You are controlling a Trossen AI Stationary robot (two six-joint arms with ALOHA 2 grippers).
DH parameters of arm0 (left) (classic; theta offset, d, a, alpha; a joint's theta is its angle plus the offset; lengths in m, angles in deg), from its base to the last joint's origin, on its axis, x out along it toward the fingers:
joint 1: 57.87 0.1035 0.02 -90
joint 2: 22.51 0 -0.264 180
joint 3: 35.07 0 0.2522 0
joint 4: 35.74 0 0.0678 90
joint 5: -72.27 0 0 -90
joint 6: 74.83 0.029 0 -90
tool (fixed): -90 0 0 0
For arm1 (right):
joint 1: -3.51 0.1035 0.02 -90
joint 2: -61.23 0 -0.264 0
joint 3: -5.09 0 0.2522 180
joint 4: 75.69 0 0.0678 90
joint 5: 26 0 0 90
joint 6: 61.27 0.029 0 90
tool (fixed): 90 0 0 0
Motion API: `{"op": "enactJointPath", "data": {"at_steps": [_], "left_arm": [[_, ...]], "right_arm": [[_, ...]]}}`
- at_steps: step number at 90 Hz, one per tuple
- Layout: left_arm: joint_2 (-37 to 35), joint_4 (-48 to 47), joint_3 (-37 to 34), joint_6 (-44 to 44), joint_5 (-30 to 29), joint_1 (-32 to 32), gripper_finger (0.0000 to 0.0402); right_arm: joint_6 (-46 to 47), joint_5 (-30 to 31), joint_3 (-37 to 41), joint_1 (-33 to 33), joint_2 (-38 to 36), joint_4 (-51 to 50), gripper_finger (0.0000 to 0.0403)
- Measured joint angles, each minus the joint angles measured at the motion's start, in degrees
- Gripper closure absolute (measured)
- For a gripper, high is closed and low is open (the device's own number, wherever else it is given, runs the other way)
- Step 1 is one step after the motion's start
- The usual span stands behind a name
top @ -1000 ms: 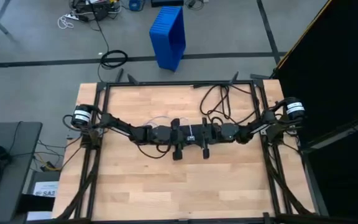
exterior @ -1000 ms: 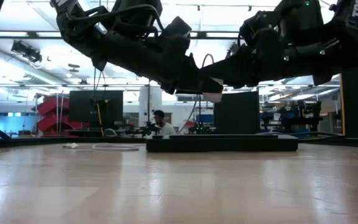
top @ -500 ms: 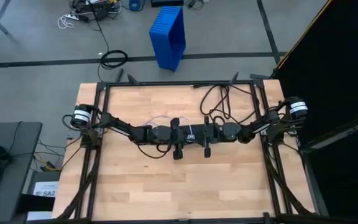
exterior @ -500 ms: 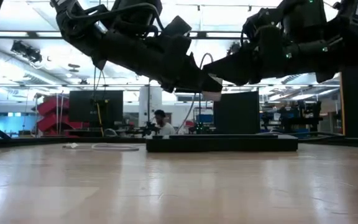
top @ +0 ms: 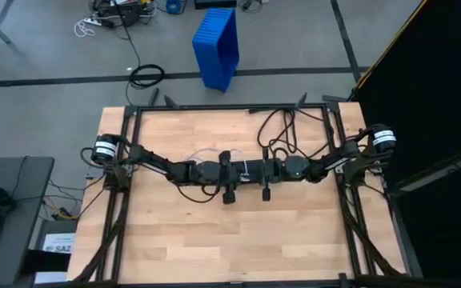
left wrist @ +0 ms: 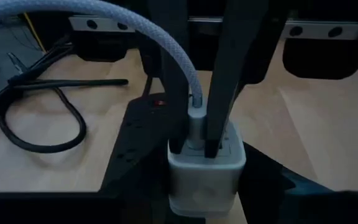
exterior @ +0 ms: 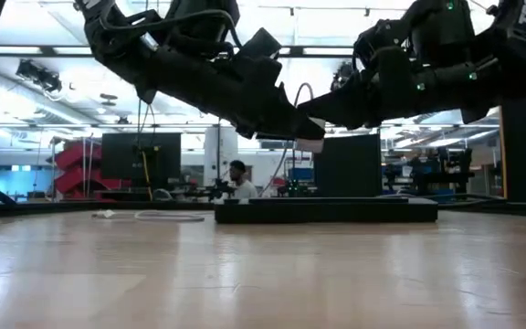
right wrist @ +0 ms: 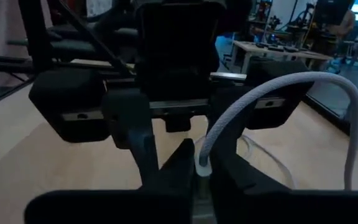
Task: Insert USB
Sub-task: Remove the white charger cable from the white charger adapter
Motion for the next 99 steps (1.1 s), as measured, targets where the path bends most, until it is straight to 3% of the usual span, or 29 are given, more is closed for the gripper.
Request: {"op": "enactJointPath", "data": {"at_steps": [33,66,82,99], "left_arm": [[0.2,-5.7,-0.3,0.2,-0.2,0.3,0.0274],[-0.7,-8.1,-0.1,0.2,-2.4,0.7,0.0274],[-3.5,-15.5,-0.1,0.0,-6.5,0.6,0.0274],[-9.6,-31.1,-0.1,-5.2,-9.6,-0.5,0.0274]], "right_arm": [[-4.4,6.4,0.0,3.5,-5.3,0.9,0.0402],[-7.3,13.1,0.1,7.3,-14.3,-10.0,0.0403],[-4.4,13.1,0.1,5.7,-14.7,-13.3,0.0403],[-0.5,7.1,0.1,1.3,-14.6,-18.4,0.0403]]}}
